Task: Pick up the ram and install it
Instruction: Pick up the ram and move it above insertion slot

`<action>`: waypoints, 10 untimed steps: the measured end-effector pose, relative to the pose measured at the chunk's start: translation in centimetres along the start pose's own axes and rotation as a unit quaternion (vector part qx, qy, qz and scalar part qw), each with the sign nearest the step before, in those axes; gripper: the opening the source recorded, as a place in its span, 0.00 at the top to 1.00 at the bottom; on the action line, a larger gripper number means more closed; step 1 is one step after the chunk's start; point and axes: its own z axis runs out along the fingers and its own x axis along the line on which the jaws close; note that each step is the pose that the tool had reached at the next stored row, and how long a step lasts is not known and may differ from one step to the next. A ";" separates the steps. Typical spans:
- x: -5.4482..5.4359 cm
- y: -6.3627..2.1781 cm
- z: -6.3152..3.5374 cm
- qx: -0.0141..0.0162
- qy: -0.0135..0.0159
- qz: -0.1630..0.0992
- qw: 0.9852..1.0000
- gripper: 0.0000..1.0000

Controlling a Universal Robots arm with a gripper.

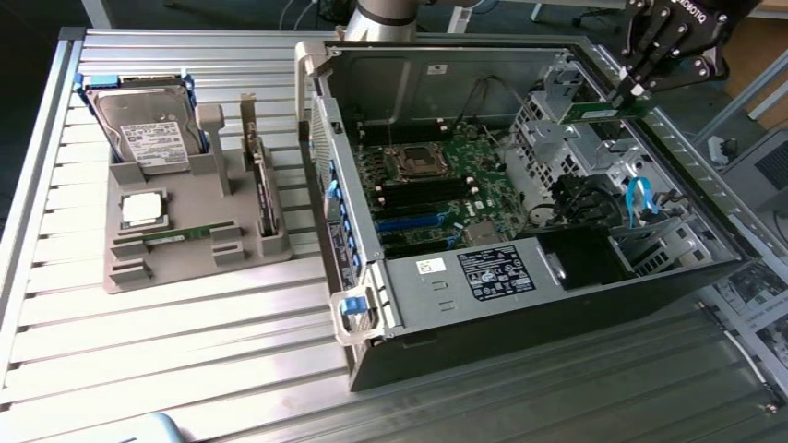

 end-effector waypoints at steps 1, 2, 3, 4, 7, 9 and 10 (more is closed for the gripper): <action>0.0 0.00 0.00 0.000 0.000 0.000 1.000 0.88; 0.0 0.03 0.00 0.000 0.000 0.000 1.000 0.88; 0.0 0.09 -0.01 0.000 0.000 0.000 1.000 0.88; -0.1 0.20 0.00 0.000 0.000 0.000 1.000 0.88; -0.1 0.59 0.00 0.000 0.000 0.001 1.000 0.88; -0.1 0.88 0.00 0.000 0.000 0.001 1.000 0.88; -0.2 1.01 0.00 0.000 0.000 0.001 1.000 0.88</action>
